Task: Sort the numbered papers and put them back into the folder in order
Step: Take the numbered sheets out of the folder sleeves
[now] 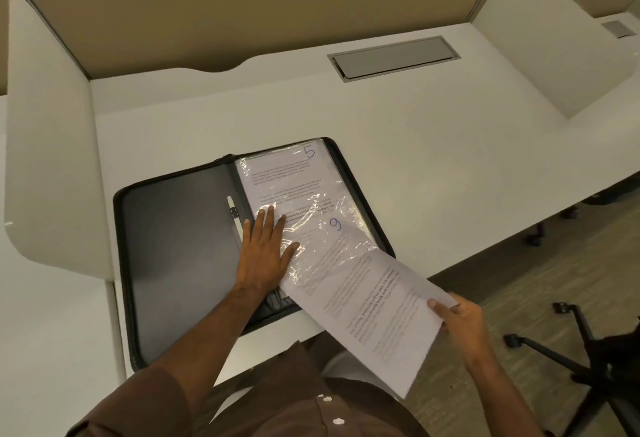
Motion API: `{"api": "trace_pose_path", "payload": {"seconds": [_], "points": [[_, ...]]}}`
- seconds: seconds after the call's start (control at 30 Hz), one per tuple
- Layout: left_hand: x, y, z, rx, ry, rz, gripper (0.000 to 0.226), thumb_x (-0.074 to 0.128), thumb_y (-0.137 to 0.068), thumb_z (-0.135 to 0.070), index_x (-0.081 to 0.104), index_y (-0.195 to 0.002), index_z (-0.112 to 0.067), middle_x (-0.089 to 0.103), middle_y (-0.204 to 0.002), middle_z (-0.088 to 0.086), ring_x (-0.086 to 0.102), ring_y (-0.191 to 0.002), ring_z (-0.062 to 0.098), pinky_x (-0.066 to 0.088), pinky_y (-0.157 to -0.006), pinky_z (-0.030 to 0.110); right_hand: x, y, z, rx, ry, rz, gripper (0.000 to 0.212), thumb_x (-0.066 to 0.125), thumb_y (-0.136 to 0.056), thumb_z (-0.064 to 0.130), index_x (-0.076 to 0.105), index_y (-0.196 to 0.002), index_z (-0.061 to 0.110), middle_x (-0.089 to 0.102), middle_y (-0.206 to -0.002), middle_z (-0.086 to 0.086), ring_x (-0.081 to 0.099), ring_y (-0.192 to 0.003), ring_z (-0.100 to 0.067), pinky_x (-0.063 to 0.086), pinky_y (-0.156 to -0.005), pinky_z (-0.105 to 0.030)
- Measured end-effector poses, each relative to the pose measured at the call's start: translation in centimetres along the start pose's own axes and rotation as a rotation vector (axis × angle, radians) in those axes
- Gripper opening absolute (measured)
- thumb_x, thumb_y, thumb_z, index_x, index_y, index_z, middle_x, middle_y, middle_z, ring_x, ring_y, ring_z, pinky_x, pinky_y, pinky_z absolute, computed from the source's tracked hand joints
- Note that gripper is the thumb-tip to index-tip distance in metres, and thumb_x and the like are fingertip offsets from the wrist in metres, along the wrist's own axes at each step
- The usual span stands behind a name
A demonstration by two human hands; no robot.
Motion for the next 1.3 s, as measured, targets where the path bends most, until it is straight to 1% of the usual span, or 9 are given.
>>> {"api": "trace_pose_path", "payload": {"seconds": [0.23, 0.4, 0.57, 0.7, 0.83, 0.9, 1.03, 1.23, 1.3], "points": [[-0.1, 0.1, 0.0, 0.008, 0.000, -0.016, 0.076, 0.014, -0.101, -0.064, 0.029, -0.157, -0.016, 0.012, -0.168, 0.009, 0.004, -0.156, 0.026, 0.001, -0.126, 0.048, -9.2, -1.1, 4.2, -0.039, 0.084, -0.075, 0.012, 0.069, -0.091, 0.008, 0.067, -0.101, 0.015, 0.074, -0.084, -0.012, 0.072, -0.082, -0.030, 0.053, -0.063, -0.035], [-0.3, 0.0, 0.1, 0.004, 0.035, -0.052, 0.073, 0.018, -0.101, -0.064, 0.034, -0.155, -0.017, 0.019, -0.167, 0.009, 0.011, -0.155, 0.027, 0.005, -0.126, 0.050, -12.7, -6.5, 6.8, -0.016, -0.052, -0.141, 0.031, 0.070, -0.090, 0.004, 0.063, -0.118, -0.006, 0.069, -0.103, -0.025, 0.065, -0.083, -0.034, 0.052, -0.069, -0.038], [-0.1, -0.3, 0.2, -0.033, 0.071, -0.081, 0.068, 0.024, -0.101, -0.063, 0.042, -0.150, -0.019, 0.025, -0.165, 0.008, 0.016, -0.154, 0.026, 0.006, -0.126, 0.049, -10.5, -13.1, 9.7, 0.024, -0.312, -0.128, 0.043, 0.072, -0.089, 0.004, 0.058, -0.129, -0.004, 0.066, -0.117, -0.019, 0.065, -0.103, -0.032, 0.057, -0.069, -0.034], [-0.2, -0.2, -0.9, -0.058, 0.080, -0.117, 0.059, 0.033, -0.101, -0.057, 0.049, -0.145, -0.021, 0.029, -0.163, 0.007, 0.019, -0.153, 0.027, 0.010, -0.125, 0.053, -6.7, -16.9, 11.8, 0.083, -0.538, -0.080, 0.035, 0.071, -0.089, -0.001, 0.061, -0.122, 0.002, 0.068, -0.107, -0.009, 0.067, -0.092, -0.020, 0.060, -0.059, -0.023], [0.1, -0.3, -4.1, -0.005, 0.097, -0.168, 0.051, 0.035, -0.101, -0.058, 0.060, -0.133, -0.027, 0.041, -0.158, 0.002, 0.029, -0.150, 0.025, 0.020, -0.122, 0.058, -3.6, -21.1, 12.6, 0.135, -0.711, -0.036, 0.031, 0.070, -0.089, -0.005, 0.064, -0.119, 0.001, 0.070, -0.109, -0.011, 0.070, -0.093, -0.022, 0.061, -0.061, -0.028], [0.5, -0.4, -5.4, 0.012, 0.135, -0.175, 0.047, 0.037, -0.101, -0.059, 0.062, -0.129, -0.030, 0.042, -0.157, -0.001, 0.027, -0.151, 0.020, 0.022, -0.123, 0.056, -2.5, -23.0, 12.9, 0.141, -0.766, -0.008, 0.023, 0.067, -0.088, -0.009, 0.067, -0.108, 0.002, 0.070, -0.107, -0.011, 0.071, -0.093, -0.023, 0.061, -0.060, -0.029], [1.2, 0.0, -8.1, 0.002, 0.148, -0.159, 0.045, 0.049, -0.096, -0.062, 0.062, -0.129, -0.034, 0.039, -0.159, -0.007, 0.022, -0.153, 0.014, 0.015, -0.126, 0.047, -0.7, -25.9, 13.2, 0.162, -0.746, 0.021, 0.018, 0.066, -0.088, -0.010, 0.065, -0.096, 0.006, 0.070, -0.102, -0.011, 0.071, -0.089, -0.026, 0.061, -0.057, -0.033], [1.9, 0.3, -10.1, 0.042, 0.082, -0.095, 0.055, 0.052, -0.088, -0.072, 0.062, -0.128, -0.036, 0.043, -0.156, -0.008, 0.028, -0.150, 0.015, 0.020, -0.124, 0.050, 0.9, -28.8, 12.5, 0.172, -0.668, -0.014, 0.027, 0.068, -0.088, -0.007, 0.062, -0.114, 0.003, 0.069, -0.098, -0.008, 0.068, -0.100, -0.033, 0.059, -0.070, -0.043], [2.2, 0.5, -10.2, 0.079, 0.055, -0.083, 0.053, 0.059, -0.087, -0.069, 0.062, -0.128, -0.034, 0.045, -0.154, -0.006, 0.030, -0.150, 0.016, 0.020, -0.124, 0.049, 1.3, -29.3, 12.1, 0.171, -0.645, -0.023, 0.028, 0.069, -0.088, -0.006, 0.061, -0.113, 0.003, 0.068, -0.097, -0.008, 0.067, -0.100, -0.035, 0.058, -0.067, -0.043]]}}
Point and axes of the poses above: each hand's wrist, its own y-axis away from the middle knuckle, its own x-axis out of the palm, z = x × y, the point moved 7 cm from there along -y, towards the middle knuckle
